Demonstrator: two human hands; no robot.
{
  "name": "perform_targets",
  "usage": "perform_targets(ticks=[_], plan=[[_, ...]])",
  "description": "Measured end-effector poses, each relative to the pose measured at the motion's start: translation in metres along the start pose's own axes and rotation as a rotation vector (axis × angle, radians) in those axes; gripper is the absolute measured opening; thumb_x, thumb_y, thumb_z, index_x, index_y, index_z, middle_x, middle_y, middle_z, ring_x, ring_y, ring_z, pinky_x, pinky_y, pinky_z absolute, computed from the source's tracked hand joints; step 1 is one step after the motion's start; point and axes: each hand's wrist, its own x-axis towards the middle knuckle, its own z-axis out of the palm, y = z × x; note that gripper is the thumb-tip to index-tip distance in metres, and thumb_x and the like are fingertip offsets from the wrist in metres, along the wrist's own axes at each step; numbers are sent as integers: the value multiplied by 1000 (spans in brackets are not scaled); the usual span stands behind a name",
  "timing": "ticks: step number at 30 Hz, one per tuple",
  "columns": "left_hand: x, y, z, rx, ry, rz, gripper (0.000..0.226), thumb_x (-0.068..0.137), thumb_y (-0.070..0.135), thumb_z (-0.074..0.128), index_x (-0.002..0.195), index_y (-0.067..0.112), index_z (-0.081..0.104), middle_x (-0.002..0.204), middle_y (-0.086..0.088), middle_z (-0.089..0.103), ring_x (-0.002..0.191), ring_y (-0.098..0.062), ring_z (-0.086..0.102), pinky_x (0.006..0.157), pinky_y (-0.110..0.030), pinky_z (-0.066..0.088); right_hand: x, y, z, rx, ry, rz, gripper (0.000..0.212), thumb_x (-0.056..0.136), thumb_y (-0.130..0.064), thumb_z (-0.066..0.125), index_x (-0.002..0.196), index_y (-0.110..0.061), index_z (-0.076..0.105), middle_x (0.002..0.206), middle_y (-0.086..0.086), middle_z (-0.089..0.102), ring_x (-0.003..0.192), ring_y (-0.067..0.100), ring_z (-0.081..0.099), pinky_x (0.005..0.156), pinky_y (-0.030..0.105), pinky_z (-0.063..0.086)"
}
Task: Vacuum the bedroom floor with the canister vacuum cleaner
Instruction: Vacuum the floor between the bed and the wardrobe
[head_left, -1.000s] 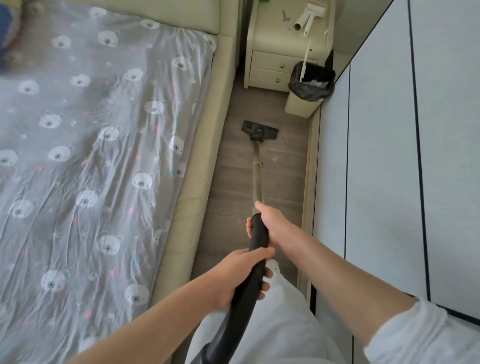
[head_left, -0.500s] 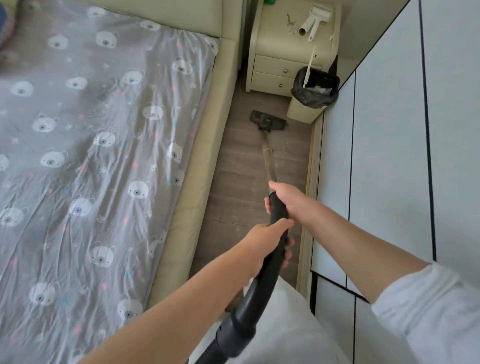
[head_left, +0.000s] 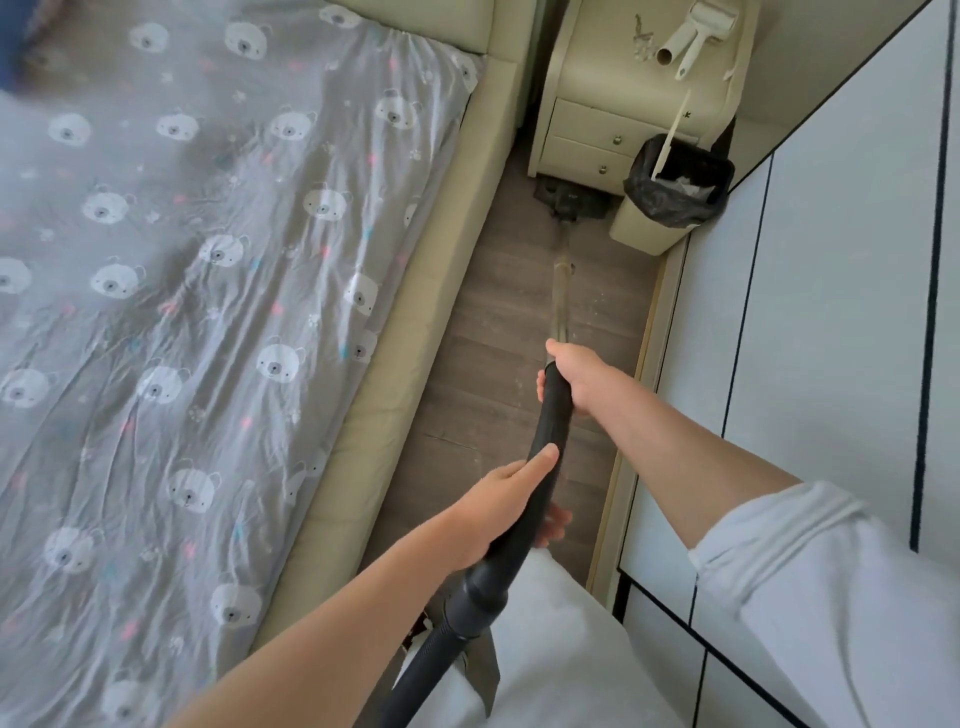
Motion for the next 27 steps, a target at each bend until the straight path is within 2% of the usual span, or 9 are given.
perform_targets(ticks=[2, 4, 9, 11, 18, 22, 27], plan=[[-24, -23, -12, 9, -57, -13, 68, 93, 75, 44, 111, 15, 71, 99, -12, 78, 84, -21, 74, 85, -33, 60, -7, 7, 5, 5, -11, -3, 28, 96, -33, 59, 93, -7, 50, 75, 8, 53, 56, 17, 53, 51, 31, 50], [-53, -38, -21, 15, -73, 1, 69, 95, 75, 40, 102, 15, 73, 92, -9, 76, 81, -20, 72, 86, -32, 59, -19, 22, 14, 1, -24, -1, 27, 97, -33, 58, 93, -8, 48, 74, 8, 51, 56, 17, 52, 51, 32, 49], [-120, -71, -15, 92, 85, 26, 65, 96, 72, 40, 94, 13, 66, 74, -4, 71, 62, -17, 66, 66, -28, 56, -60, 75, 40, -42, -62, -25, 24, 99, -29, 53, 89, -9, 44, 74, 9, 49, 55, 16, 50, 51, 32, 48], [-154, -96, -11, 84, 121, 29, 65, 96, 74, 40, 91, 14, 66, 73, -3, 70, 61, -18, 65, 65, -28, 55, -85, 105, 50, -52, -89, -16, 22, 99, -29, 53, 91, -10, 43, 74, 8, 49, 54, 16, 50, 47, 29, 48], [-221, -160, 11, -16, 30, -14, 69, 88, 77, 44, 95, 12, 63, 75, -4, 72, 64, -23, 69, 64, -29, 56, -134, 179, 49, -19, -172, 77, 25, 95, -31, 57, 99, -9, 46, 67, 8, 52, 44, 16, 50, 42, 25, 49], [-213, -153, 13, 28, 30, 43, 71, 82, 80, 41, 93, 13, 61, 69, -2, 68, 56, -21, 64, 58, -28, 54, -132, 170, 46, 59, -145, 50, 21, 90, -25, 55, 96, -6, 47, 68, 11, 52, 42, 17, 50, 42, 25, 49], [-162, -112, 9, 20, 86, 111, 69, 87, 79, 42, 91, 13, 64, 69, -4, 67, 57, -20, 63, 60, -31, 54, -102, 114, 48, 59, -122, -35, 17, 89, -18, 51, 98, -6, 45, 72, 13, 52, 43, 19, 51, 44, 26, 50]])
